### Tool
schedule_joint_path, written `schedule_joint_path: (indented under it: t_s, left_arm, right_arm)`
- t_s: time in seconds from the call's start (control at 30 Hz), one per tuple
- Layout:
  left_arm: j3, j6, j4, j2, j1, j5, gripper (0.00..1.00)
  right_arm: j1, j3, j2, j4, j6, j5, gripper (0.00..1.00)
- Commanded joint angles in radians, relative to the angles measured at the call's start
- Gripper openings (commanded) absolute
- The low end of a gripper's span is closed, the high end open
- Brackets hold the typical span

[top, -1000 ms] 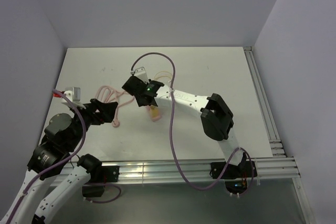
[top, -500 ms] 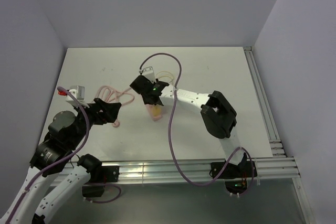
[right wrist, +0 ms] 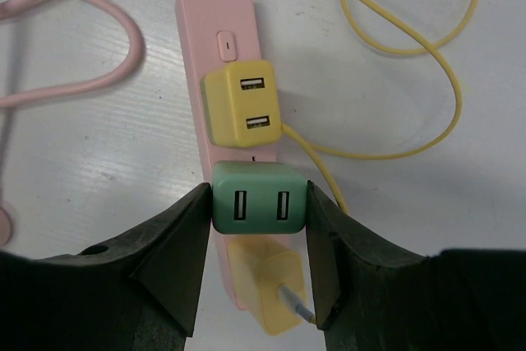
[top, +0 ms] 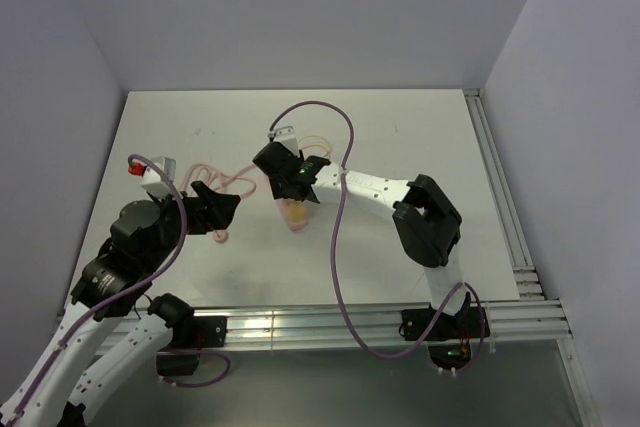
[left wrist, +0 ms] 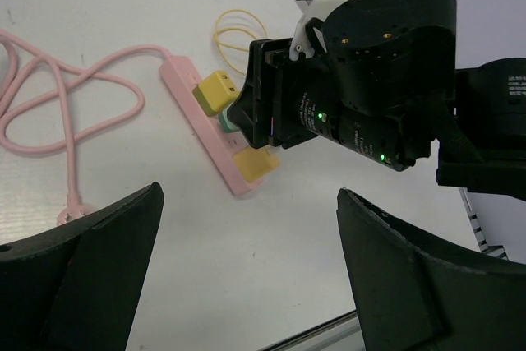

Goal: Insert the plug

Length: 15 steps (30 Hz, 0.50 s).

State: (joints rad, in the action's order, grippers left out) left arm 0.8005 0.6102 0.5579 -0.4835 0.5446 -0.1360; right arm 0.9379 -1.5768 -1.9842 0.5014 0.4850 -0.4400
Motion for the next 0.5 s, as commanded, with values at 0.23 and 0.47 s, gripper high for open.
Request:
schedule_joint_path:
  t_s: [0.23, 0.47]
  left_arm:
    - [-0.055, 0.104, -0.062, -0.053, -0.002, 0.055, 0.9]
    - [-0.132, 0.195, -0.114, -0.105, 0.0, 0.099, 0.86]
  right_arm:
    - [-0.01, 0.021, 0.051, -0.037, 0.007, -0.032, 0.0]
    - [-0.016, 0.054, 0.047, -0.116, -0.014, -0.019, 0.0]
